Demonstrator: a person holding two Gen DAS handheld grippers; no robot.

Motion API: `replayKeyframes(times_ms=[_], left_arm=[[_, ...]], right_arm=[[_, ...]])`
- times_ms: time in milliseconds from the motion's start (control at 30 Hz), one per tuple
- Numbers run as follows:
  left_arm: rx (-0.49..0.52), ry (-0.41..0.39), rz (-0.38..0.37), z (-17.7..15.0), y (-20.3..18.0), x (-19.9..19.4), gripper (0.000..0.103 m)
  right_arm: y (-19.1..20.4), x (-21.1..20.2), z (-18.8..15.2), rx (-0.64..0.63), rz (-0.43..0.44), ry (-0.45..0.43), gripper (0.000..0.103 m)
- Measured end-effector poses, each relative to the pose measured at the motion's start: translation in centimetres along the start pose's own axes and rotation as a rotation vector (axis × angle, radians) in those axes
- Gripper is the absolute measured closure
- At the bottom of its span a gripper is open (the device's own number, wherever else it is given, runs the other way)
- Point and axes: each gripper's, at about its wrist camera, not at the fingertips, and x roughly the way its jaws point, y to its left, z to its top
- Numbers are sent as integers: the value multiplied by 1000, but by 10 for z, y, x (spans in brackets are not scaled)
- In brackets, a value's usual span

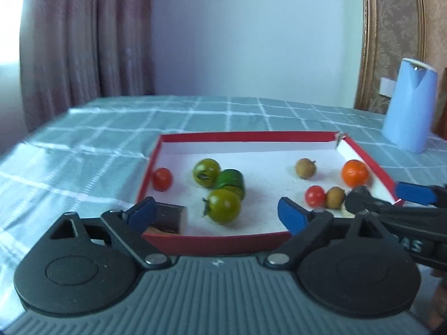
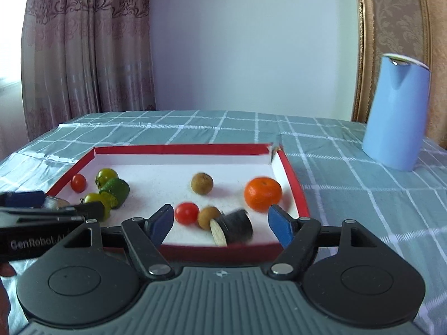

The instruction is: Organize fruits

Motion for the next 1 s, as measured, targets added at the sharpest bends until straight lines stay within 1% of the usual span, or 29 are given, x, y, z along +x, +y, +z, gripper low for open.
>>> replayKeyframes(times_ms=[100,167,267,433,700,1000], left_arm=[[14,-5,-3,-2,-1,-4,10],[6,2,-12,-4,-1,-5,10],[2,6,-5,-7,-1,-7,10],[-5,1,10,-12,-1,-10,10],[-12,0,13,-15,1,-13,10],[-5,-20,10,-18,0,-21,5]], right_arm=[[-4,-5,-4,26,16,-8,20],[-5,-9,-6,28,8,-22,20],[-3,-12,-8,11,-4,-31,19],[-3,-11,-10,19,13,-16,19],[0,-10,-12,10,4,-7,19],[0,-10,-13,4,-3,-6,19]])
